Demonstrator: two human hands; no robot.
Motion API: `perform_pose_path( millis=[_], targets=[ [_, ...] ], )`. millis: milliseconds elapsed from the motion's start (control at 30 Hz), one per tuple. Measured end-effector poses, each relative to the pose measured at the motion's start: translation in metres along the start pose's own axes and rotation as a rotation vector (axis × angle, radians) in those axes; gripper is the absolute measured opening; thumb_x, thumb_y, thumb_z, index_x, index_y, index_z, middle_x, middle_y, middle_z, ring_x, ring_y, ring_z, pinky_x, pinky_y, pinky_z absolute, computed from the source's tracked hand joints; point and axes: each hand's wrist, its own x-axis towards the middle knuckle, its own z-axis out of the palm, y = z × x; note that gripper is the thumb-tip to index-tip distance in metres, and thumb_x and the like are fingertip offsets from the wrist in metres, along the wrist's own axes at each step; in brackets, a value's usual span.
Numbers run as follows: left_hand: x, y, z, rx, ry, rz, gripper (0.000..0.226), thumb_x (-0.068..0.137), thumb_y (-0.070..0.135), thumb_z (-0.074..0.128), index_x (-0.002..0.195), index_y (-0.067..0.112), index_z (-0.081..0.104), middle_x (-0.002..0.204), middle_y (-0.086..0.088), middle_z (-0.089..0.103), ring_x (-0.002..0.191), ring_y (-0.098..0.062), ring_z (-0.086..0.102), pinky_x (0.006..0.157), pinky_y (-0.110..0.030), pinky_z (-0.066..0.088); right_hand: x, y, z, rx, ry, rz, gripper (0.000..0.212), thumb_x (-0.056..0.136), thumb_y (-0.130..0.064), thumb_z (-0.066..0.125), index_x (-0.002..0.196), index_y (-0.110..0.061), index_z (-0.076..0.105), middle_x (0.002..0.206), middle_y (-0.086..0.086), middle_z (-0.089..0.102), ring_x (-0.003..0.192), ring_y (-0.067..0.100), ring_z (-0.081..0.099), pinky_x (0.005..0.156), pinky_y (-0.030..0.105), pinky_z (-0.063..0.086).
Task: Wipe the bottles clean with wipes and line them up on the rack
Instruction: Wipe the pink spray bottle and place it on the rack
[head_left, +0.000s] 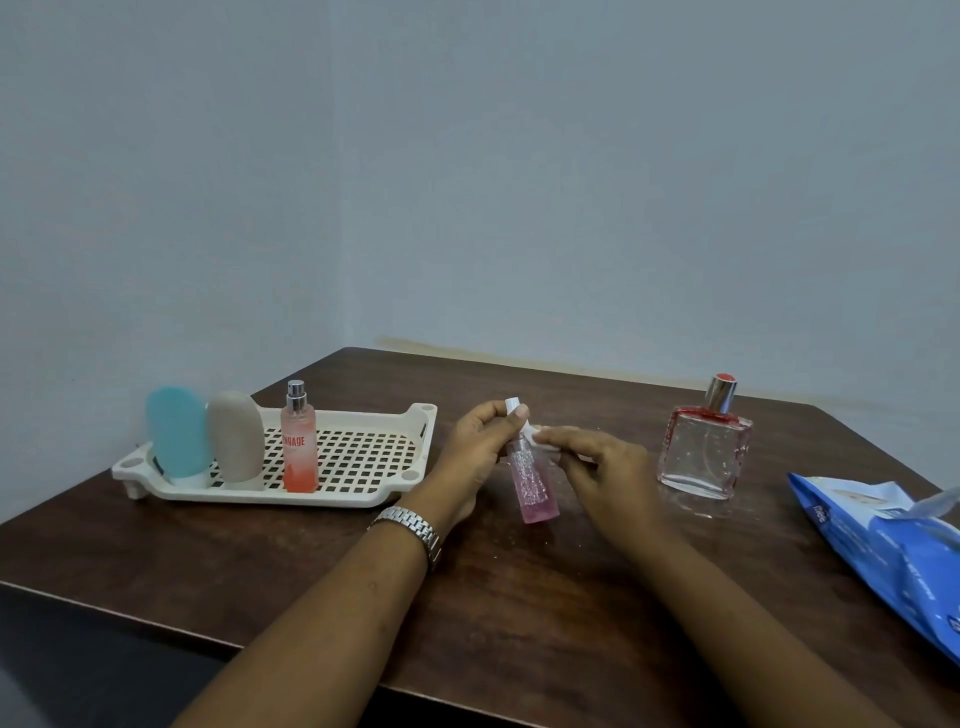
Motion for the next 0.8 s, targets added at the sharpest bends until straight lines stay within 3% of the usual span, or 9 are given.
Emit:
perform_pose_path(
  millis=[200, 333, 433, 500, 600, 667, 800],
  targets=[
    [0.001, -0.001, 0.0, -0.031, 0.013, -0.009, 0.021, 0.088, 0.023, 0.066, 0.105, 0.01, 0.064, 0.085, -0.002, 0.072, 0.08, -0.012, 0.067, 0.077, -0.024, 0.051, 0.0, 0.004, -0.002, -0.029, 0.011, 0.022, 0.025, 0.081, 0.005, 0.066, 0.096, -0.014, 0.074, 0.098, -0.002, 0.071, 0.081, -0.014, 0.057, 0.074, -0.002, 0.04],
    [0.001, -0.003, -0.001, -0.026, 0.041, 0.017, 0.026, 0.083, 0.025, 0.072, 0.103, 0.009, 0.066, 0.09, -0.007, 0.071, 0.083, -0.016, 0.066, 0.08, -0.028, 0.053, -0.001, -0.004, 0.001, -0.017, 0.021, -0.08, 0.029, 0.08, 0.008, 0.065, 0.099, -0.013, 0.073, 0.101, -0.006, 0.068, 0.095, -0.006, 0.058, 0.079, 0.001, 0.043],
    [0.002, -0.003, -0.002, -0.022, 0.053, 0.017, 0.028, 0.08, 0.025, 0.074, 0.102, 0.009, 0.066, 0.087, -0.005, 0.071, 0.078, -0.014, 0.066, 0.076, -0.027, 0.052, -0.004, -0.002, -0.001, -0.051, -0.029, -0.089, 0.024, 0.08, 0.007, 0.065, 0.09, -0.014, 0.074, 0.097, -0.002, 0.071, 0.084, -0.004, 0.061, 0.076, 0.002, 0.045],
    [0.002, -0.004, -0.002, -0.019, 0.055, 0.019, 0.039, 0.074, 0.03, 0.077, 0.104, 0.008, 0.065, 0.087, -0.005, 0.072, 0.079, -0.015, 0.066, 0.077, -0.028, 0.051, -0.003, 0.001, -0.002, -0.047, -0.001, -0.059, 0.023, 0.08, 0.007, 0.065, 0.087, -0.013, 0.074, 0.094, -0.004, 0.07, 0.08, -0.006, 0.06, 0.073, 0.0, 0.043],
    [0.001, -0.005, -0.001, -0.016, 0.058, 0.032, 0.056, 0.066, 0.037, 0.079, 0.109, 0.004, 0.064, 0.094, -0.01, 0.072, 0.084, -0.017, 0.067, 0.078, -0.028, 0.053, -0.001, -0.002, 0.002, -0.006, 0.052, -0.034, 0.026, 0.08, 0.007, 0.065, 0.094, -0.012, 0.074, 0.098, -0.007, 0.068, 0.094, -0.008, 0.057, 0.075, -0.001, 0.042],
    [0.001, -0.005, -0.002, -0.018, 0.071, 0.035, 0.049, 0.072, 0.03, 0.078, 0.109, 0.001, 0.065, 0.093, -0.012, 0.072, 0.081, -0.017, 0.067, 0.075, -0.026, 0.054, -0.001, -0.007, 0.004, -0.004, 0.029, -0.081, 0.029, 0.08, 0.007, 0.064, 0.099, -0.013, 0.073, 0.102, -0.008, 0.067, 0.097, -0.006, 0.057, 0.079, 0.003, 0.044],
    [0.001, -0.005, -0.002, 0.0, 0.095, 0.041, 0.034, 0.08, 0.02, 0.075, 0.104, -0.003, 0.067, 0.079, -0.005, 0.071, 0.069, -0.011, 0.066, 0.063, -0.018, 0.052, -0.004, -0.007, -0.002, -0.086, -0.027, -0.129, 0.024, 0.079, 0.008, 0.062, 0.086, -0.012, 0.073, 0.092, 0.001, 0.072, 0.083, 0.009, 0.065, 0.073, 0.018, 0.053]
  ],
)
